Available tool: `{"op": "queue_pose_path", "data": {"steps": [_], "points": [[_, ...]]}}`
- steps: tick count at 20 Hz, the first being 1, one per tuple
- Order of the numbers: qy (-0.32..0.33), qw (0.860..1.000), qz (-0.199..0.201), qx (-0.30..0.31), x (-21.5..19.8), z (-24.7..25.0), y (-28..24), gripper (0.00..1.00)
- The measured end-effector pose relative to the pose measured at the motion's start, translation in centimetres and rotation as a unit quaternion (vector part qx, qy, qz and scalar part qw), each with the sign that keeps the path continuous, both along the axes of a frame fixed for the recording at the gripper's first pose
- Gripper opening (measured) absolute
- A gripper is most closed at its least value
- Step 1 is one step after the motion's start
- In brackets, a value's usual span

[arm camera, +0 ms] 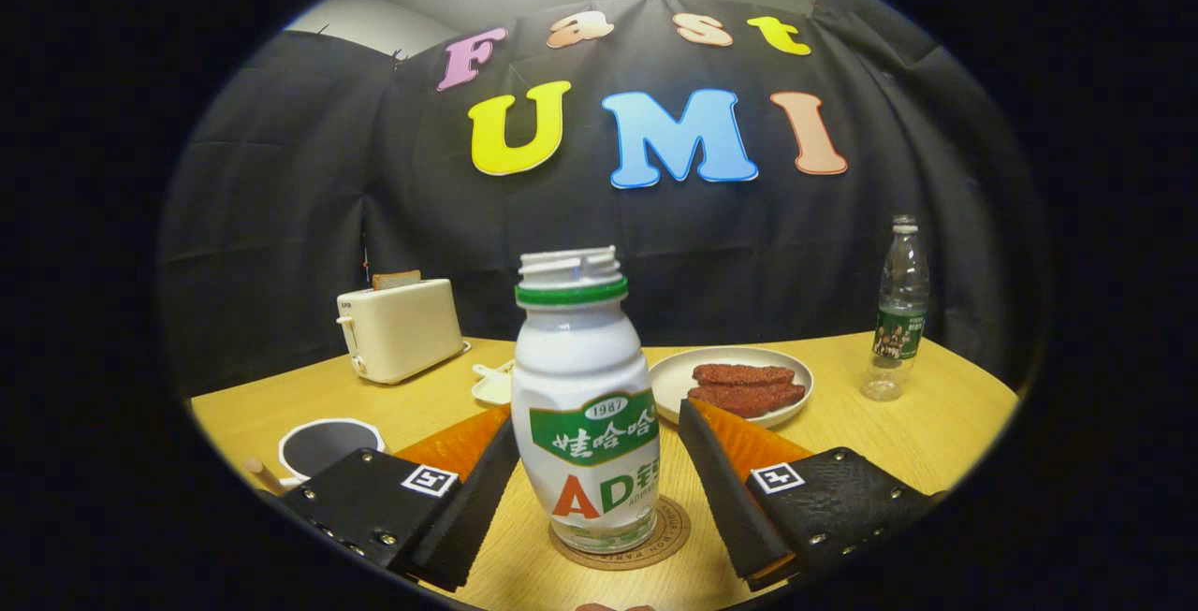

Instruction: Take the bottle from table, then pour the juice into the cup, finally place the bottle on the coaster

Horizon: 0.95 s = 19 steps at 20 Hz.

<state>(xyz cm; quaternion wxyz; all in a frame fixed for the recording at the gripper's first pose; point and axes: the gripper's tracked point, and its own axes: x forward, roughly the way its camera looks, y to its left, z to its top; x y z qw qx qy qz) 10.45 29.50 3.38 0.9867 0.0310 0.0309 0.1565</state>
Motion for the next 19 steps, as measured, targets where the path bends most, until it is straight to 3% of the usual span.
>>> {"op": "queue_pose_path", "data": {"steps": [8, 13, 19], "points": [[-0.118, 0.993, -0.009, -0.005, -4.9, 9.3, -1.3, 0.98], [-0.16, 0.987, -0.01, -0.002, -8.4, 13.9, -3.4, 0.98], [-0.173, 0.984, -0.037, -0.009, -10.6, 14.9, -9.2, 0.98]]}}
